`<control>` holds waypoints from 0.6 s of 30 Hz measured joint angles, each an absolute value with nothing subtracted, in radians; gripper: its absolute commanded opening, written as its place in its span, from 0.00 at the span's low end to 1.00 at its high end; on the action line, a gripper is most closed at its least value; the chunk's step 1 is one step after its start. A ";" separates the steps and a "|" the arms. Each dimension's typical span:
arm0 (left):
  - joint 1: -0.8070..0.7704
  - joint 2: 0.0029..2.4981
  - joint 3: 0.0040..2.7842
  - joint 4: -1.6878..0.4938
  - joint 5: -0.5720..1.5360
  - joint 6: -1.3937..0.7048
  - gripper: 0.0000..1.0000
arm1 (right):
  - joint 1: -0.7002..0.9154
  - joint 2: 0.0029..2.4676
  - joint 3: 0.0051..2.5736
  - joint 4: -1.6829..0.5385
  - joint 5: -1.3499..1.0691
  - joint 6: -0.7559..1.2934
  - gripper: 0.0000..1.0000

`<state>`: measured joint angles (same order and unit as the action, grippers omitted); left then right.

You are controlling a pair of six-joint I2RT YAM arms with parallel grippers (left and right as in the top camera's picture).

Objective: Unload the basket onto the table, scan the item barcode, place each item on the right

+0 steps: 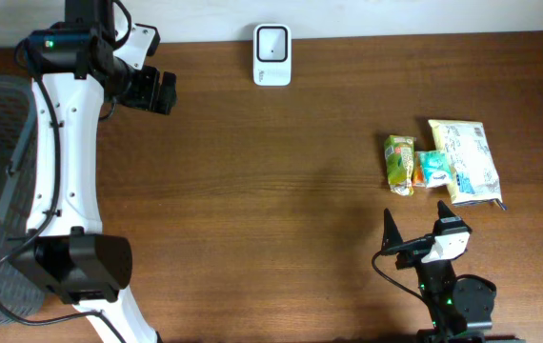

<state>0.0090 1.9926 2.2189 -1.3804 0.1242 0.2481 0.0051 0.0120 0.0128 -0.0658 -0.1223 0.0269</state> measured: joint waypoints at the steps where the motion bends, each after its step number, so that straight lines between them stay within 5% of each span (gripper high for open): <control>1: 0.009 1.993 2.219 -1.380 0.124 0.248 0.99 | 0.005 0.012 0.013 -0.066 -0.122 0.027 0.99; 9: 0.009 1.759 2.096 -1.315 0.115 0.248 0.99 | 0.005 0.012 0.013 -0.066 -0.122 0.028 0.99; 13: 0.011 1.235 1.357 -0.624 0.152 0.252 0.99 | 0.005 0.012 0.014 -0.065 -0.122 0.027 0.99; 18: 0.011 0.745 0.636 -0.141 0.173 0.255 0.99 | 0.005 0.010 0.013 -0.065 -0.122 0.027 0.99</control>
<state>0.0109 0.7452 0.6361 -0.1406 0.1730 0.2554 0.0051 0.0097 0.0128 -0.0647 -0.1219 0.0273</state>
